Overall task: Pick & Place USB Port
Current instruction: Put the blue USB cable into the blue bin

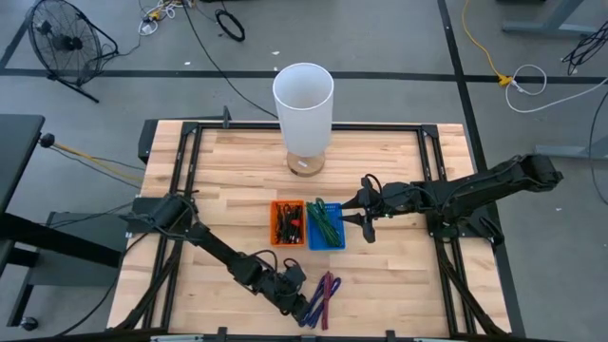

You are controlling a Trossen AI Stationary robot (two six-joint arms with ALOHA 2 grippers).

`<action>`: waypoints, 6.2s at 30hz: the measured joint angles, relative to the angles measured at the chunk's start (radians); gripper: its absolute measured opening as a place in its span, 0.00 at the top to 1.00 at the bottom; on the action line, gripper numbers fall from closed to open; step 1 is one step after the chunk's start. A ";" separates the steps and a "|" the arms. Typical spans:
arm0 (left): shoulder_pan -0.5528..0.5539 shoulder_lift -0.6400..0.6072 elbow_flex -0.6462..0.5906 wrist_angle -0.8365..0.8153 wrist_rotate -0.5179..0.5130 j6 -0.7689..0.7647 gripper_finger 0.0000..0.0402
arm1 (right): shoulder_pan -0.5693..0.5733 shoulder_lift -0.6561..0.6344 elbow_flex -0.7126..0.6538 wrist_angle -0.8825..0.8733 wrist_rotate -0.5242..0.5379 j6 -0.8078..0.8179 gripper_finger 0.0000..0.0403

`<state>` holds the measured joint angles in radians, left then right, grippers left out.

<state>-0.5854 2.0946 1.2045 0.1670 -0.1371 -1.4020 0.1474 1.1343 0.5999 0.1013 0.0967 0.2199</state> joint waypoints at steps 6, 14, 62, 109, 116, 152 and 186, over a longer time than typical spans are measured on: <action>0.000 0.000 0.000 0.002 0.000 -0.006 0.60 | 0.000 0.000 0.000 0.000 0.000 0.000 0.61; 0.000 0.002 0.000 0.008 -0.013 -0.007 0.60 | 0.000 0.000 0.000 0.000 0.000 0.000 0.61; 0.009 -0.169 0.159 -0.570 -0.173 0.232 0.99 | 0.000 0.000 0.000 -0.013 0.000 0.013 0.61; 0.375 -0.388 0.163 -0.404 -0.258 1.007 0.99 | 0.000 0.000 0.000 0.210 0.044 0.059 0.61; 0.383 -0.388 0.163 -0.400 -0.258 1.027 0.99 | 0.000 0.000 0.000 0.226 0.045 0.047 0.61; 0.375 -0.409 0.162 -0.414 -0.230 1.099 0.96 | 0.004 0.017 0.001 0.298 0.090 0.017 0.98; 0.373 -0.505 0.163 -0.658 -0.189 1.093 0.89 | -0.040 -0.006 -0.002 0.114 0.015 0.138 0.99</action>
<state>-0.2119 1.5898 1.3678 -0.4915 -0.3257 -0.3086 0.1078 1.1286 0.5983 0.2148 0.1121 0.3580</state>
